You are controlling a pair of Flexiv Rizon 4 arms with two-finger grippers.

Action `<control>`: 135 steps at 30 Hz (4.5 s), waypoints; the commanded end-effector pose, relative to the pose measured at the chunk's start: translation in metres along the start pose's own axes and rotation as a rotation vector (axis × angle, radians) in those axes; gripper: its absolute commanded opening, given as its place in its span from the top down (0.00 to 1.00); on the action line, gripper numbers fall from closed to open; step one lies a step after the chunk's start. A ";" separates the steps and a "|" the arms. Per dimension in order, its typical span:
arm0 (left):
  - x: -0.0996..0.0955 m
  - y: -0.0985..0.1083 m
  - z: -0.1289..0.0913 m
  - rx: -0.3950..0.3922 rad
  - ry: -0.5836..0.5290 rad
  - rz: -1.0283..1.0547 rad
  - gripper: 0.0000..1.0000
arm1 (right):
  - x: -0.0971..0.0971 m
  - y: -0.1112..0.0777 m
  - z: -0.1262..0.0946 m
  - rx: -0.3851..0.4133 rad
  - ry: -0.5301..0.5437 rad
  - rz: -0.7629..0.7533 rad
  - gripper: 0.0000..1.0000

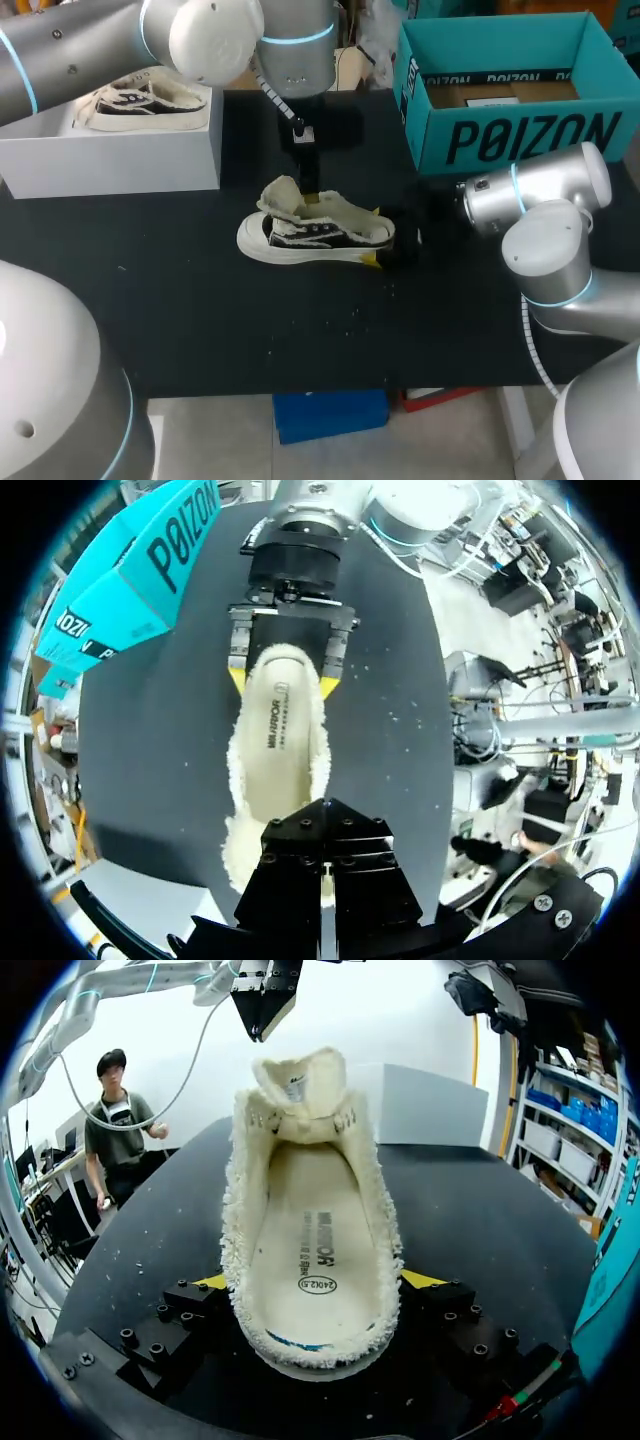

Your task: Take the shoe out of the shoebox, open the shoe tongue, remove and reinsert the insole, then place the shoe into the shoebox

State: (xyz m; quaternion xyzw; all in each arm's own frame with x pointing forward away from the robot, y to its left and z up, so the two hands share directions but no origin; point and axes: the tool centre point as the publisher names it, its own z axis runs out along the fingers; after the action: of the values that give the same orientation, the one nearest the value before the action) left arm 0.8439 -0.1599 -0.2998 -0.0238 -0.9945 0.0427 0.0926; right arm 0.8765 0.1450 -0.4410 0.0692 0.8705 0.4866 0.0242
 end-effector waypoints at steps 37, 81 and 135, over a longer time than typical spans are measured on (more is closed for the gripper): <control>-0.043 -0.017 0.074 0.124 0.208 0.252 1.00 | 0.000 0.000 0.000 0.002 -0.001 0.001 1.00; -0.025 -0.026 0.119 0.077 0.108 0.186 0.57 | 0.000 0.000 0.000 0.002 -0.001 0.001 1.00; -0.091 0.004 0.118 -0.139 -0.689 0.102 0.61 | 0.000 0.000 0.000 0.002 -0.001 0.001 1.00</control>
State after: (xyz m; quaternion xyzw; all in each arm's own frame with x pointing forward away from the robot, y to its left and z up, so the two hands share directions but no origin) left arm 0.8973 -0.1810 -0.4156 -0.0607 -0.9751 -0.0306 -0.2110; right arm 0.8797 0.1455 -0.4417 0.0708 0.8703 0.4868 0.0263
